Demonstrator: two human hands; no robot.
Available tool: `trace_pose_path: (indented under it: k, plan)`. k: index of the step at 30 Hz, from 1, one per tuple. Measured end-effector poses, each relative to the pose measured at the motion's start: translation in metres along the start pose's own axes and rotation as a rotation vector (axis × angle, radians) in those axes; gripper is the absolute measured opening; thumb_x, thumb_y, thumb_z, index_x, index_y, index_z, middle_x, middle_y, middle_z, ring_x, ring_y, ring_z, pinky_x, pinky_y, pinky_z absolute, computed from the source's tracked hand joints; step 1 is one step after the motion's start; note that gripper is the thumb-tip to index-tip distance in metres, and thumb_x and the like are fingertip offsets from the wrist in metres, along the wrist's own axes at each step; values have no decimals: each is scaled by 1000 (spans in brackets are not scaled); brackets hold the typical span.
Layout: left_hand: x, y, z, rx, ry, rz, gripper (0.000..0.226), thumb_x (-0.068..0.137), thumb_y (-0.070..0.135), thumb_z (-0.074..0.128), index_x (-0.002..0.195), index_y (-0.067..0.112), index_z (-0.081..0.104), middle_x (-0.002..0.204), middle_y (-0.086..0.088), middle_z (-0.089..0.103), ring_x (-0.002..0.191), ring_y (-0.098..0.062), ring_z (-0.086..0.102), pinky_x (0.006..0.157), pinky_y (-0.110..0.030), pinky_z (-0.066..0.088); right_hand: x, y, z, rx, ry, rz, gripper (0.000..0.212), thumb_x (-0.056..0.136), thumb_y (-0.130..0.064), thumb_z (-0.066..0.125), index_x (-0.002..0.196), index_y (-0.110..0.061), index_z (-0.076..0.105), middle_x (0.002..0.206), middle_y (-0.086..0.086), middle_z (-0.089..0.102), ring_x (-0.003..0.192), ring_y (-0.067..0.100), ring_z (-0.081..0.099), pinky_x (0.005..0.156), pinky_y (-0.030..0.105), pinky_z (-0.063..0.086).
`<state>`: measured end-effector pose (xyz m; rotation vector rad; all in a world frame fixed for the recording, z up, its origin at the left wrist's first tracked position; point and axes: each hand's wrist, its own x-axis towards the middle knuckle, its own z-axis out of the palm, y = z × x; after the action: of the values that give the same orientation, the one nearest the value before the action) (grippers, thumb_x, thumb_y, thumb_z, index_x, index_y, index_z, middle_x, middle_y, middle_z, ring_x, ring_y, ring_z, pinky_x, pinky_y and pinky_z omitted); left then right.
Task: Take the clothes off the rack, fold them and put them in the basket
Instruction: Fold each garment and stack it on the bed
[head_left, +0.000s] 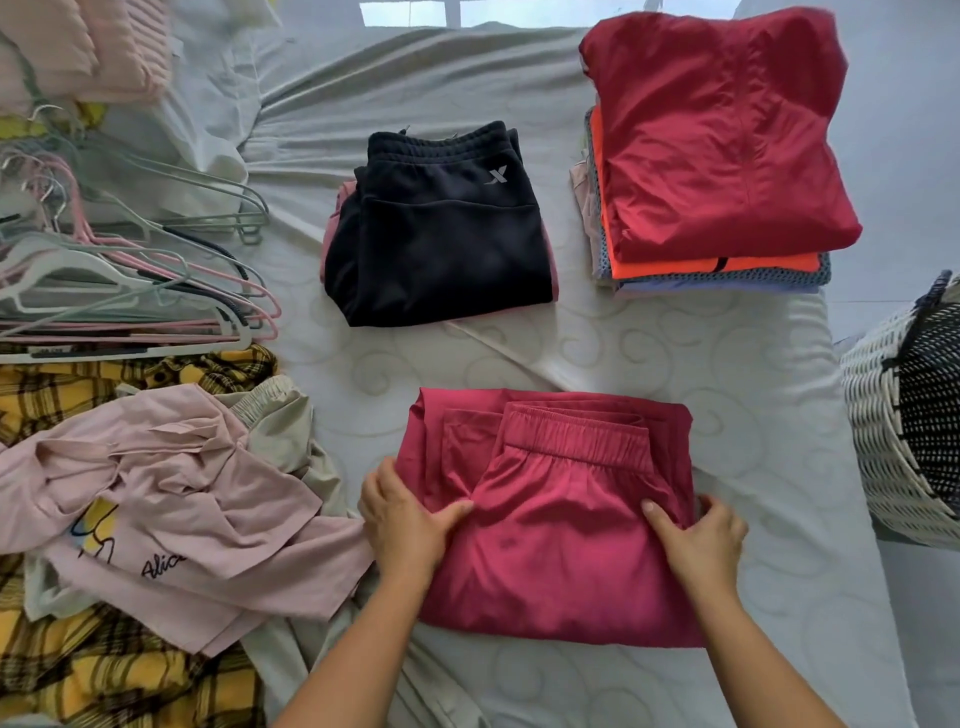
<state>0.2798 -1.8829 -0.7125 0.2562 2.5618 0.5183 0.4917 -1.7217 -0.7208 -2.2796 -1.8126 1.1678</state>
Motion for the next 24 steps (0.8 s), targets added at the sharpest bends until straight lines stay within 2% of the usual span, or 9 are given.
trace_pose_path:
  k: [2,5,8,10,16,19,21,22,24]
  plan:
    - [13,-3,-2,-147,-59,-144,104,56,36,87,136,-1,32,137,-20,37,129,-33,34,107,-39,27,4,0,0,173,-92,45,60,73,-26,79,118,4,53,118,21,56,112,34,53,92,39,42]
    - [28,3,-4,-426,-279,-319,92,53,32,90,126,-1,44,119,-17,57,106,-31,58,95,-42,47,10,-8,-4,327,-346,146,34,75,-22,77,101,-3,67,96,17,69,89,29,65,77,35,52]
    - [29,9,-4,-537,-438,-339,37,68,18,82,98,3,66,92,-15,70,87,-30,67,78,-38,53,14,-7,-8,429,-457,203,30,79,-21,72,105,-5,67,96,16,70,89,30,66,80,37,52]
    - [22,14,-7,-504,-392,-246,15,77,10,73,90,9,65,87,-11,68,88,-29,64,74,-30,47,10,-6,-13,501,-454,189,28,84,-17,66,109,-5,64,99,16,69,92,30,65,87,41,50]
    - [-3,44,-17,-257,126,108,35,84,5,62,118,3,54,108,-14,62,99,-30,58,76,-26,37,-7,-17,-20,674,-559,114,20,85,-13,62,105,-13,64,103,9,69,95,26,64,90,38,48]
    - [-13,64,2,-277,-10,136,62,84,20,66,137,5,37,130,-12,51,119,-29,48,100,-35,39,-9,-22,-13,718,-625,158,65,57,-45,81,114,-19,61,103,0,71,94,18,67,85,30,51]
    - [-18,69,22,-97,-221,168,85,82,44,63,146,5,23,147,-14,34,134,-28,34,111,-39,28,-7,-23,-10,783,-649,220,63,66,-39,77,121,-17,56,106,2,70,95,19,66,84,30,51]
    - [-22,70,29,6,-268,184,89,83,55,54,147,6,17,153,-13,24,140,-25,25,115,-37,20,-4,-21,-9,803,-660,242,61,69,-35,74,124,-15,54,108,4,69,96,20,64,85,31,50]
    - [-27,73,35,42,-252,208,109,72,82,20,148,6,11,157,-9,10,144,-20,12,117,-28,7,3,-20,-8,792,-707,228,82,51,-48,85,121,-19,55,110,3,69,101,21,64,89,35,49]
